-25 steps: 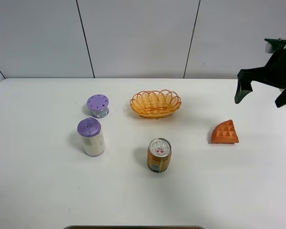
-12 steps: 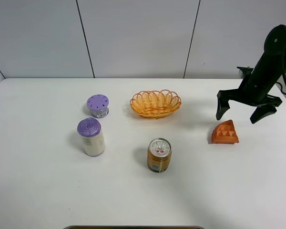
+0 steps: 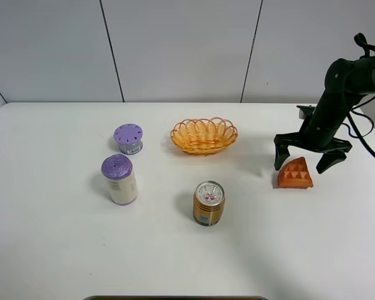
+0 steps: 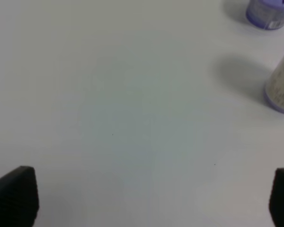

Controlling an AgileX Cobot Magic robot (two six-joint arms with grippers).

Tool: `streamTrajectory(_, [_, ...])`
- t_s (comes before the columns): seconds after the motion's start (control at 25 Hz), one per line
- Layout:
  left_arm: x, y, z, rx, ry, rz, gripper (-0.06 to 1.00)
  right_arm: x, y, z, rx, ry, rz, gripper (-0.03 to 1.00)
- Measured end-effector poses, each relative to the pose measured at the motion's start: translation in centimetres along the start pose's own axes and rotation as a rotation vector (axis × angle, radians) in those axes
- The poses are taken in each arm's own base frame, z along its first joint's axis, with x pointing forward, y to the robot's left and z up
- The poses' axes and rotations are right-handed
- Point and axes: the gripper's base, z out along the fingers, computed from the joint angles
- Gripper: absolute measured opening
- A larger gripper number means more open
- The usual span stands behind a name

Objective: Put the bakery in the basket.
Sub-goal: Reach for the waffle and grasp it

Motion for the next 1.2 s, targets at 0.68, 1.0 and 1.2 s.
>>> streamTrajectory(0.68, [0.0,0.0,0.0,0.000,0.000,0.000,0.99,-0.8,-0.5,3.8,0.023,0.040,0.001,0.99])
streamTrajectory(1.0, [0.0,0.0,0.0,0.000,0.000,0.000,0.99,-0.9,-0.7,4.3,0.039,0.052,-0.010,0.88])
streamTrajectory(1.2, [0.0,0.0,0.0,0.000,0.000,0.000,0.99,-0.9,-0.7,4.3,0.037,0.052,-0.009,0.70])
